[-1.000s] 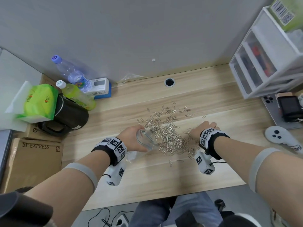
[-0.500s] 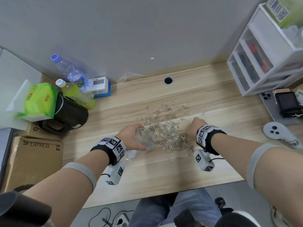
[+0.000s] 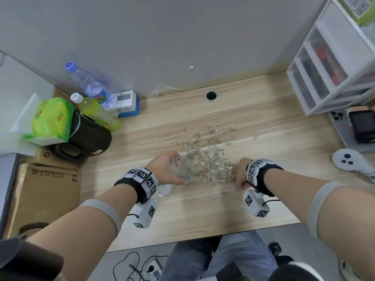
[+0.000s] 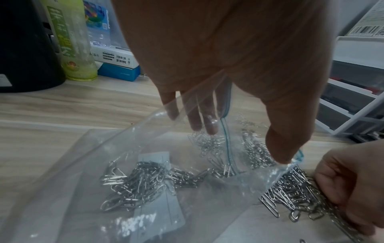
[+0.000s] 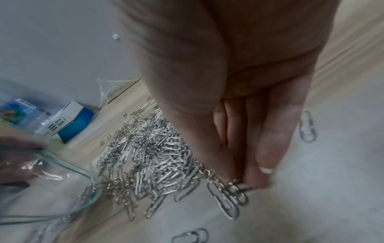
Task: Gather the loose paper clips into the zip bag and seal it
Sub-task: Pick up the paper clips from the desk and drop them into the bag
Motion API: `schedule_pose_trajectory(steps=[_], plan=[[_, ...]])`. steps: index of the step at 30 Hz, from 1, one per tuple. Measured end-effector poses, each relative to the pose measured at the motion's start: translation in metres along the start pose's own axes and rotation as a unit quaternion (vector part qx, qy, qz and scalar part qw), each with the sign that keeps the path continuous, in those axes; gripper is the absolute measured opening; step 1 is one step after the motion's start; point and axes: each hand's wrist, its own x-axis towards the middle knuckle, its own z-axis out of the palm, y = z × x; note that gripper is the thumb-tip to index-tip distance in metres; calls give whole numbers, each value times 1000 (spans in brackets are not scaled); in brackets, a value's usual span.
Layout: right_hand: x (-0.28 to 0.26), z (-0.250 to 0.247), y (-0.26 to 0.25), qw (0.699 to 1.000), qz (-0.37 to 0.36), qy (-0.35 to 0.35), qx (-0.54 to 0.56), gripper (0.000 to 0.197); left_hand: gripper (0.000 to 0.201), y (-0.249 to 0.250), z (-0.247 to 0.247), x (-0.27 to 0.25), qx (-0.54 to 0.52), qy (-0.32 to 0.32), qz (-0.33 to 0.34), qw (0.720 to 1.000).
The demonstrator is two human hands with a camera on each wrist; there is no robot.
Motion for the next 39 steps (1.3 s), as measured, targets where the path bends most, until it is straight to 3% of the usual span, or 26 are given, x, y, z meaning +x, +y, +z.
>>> schedule_pose_trajectory(steps=[2, 5, 8, 10, 14, 16, 18, 20, 22, 25, 28, 35, 39], plan=[[28, 2, -3, 999, -25, 18, -34, 31, 75, -2, 0, -3, -5, 2, -3, 1000], [0, 2, -21, 987, -91, 99, 83, 15, 76, -6, 2, -7, -7, 7, -8, 1000], [-14, 1, -26, 972, -91, 164, 144, 17, 74, -8, 2, -8, -5, 8, -12, 1000], [-16, 0, -23, 975, -93, 156, 127, 19, 73, -9, 1, -8, -8, 9, -14, 1000], [-12, 1, -14, 987, -117, 73, 85, 21, 77, -10, -2, -6, -9, 7, -16, 1000], [-12, 3, -16, 980, -133, 126, 79, 22, 77, -10, -1, -5, -11, 7, -16, 1000], [-9, 4, -21, 963, -148, 217, 65, 46, 78, -11, -1, -4, -14, 7, -13, 1000], [-5, 6, -27, 950, -146, 276, 23, 90, 78, -13, -1, -3, -22, 7, -15, 1000], [-1, 8, -32, 948, -141, 284, -24, 128, 78, -14, 0, -3, -27, 6, -18, 999], [2, 12, -40, 953, -133, 258, -87, 149, 80, -15, 0, -3, -36, 9, -17, 999], [6, 17, -47, 952, -139, 249, -112, 138, 81, -17, 0, -2, -49, 13, -18, 999], [13, 14, -53, 946, -173, 267, -62, 88, 89, -21, 2, 0, -53, 6, -24, 998], [15, 12, -52, 944, -186, 268, -53, 90, 95, -22, 0, 3, -47, 2, -25, 999]])
